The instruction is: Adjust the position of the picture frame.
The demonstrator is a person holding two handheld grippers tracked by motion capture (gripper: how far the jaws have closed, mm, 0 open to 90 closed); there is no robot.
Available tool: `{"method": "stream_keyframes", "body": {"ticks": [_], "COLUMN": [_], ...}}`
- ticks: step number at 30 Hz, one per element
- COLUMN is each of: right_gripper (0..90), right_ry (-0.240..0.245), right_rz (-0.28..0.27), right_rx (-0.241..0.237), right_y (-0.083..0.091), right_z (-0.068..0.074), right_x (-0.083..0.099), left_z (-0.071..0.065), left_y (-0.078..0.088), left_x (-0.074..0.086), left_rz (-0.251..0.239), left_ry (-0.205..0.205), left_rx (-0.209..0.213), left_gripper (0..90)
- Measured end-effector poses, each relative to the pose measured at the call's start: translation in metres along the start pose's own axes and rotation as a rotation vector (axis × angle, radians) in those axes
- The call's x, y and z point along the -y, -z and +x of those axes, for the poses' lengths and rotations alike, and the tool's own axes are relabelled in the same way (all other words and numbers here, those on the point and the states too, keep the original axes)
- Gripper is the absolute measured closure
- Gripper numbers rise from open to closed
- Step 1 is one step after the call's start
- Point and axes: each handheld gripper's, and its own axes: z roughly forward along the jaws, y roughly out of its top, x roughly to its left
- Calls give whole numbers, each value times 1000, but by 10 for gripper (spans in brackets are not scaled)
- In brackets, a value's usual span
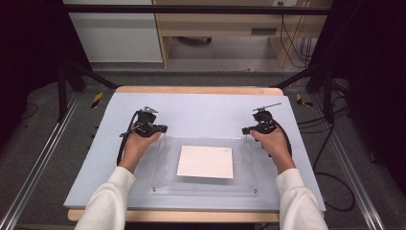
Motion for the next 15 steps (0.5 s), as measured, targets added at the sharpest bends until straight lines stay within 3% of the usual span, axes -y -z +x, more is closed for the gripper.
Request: {"method": "stream_keyframes", "body": {"ticks": [4, 8, 15], "right_gripper": [831, 834, 837], "right_ry": [1, 0, -3], "right_rz": [-3, -11, -21], "right_rx": [-1, -2, -3], "right_y": [-1, -2, -3], "right_z": [0, -2, -3], "right_x": [-1, -1, -1], "left_z": [1, 1, -1], "left_y": [0, -2, -4], "left_x": [-2, -6, -14], "left_rz": [12, 29, 71], "left_ry": [17, 59, 103], "left_rx": [7, -1, -35], "left_gripper": [853, 853, 853]}}
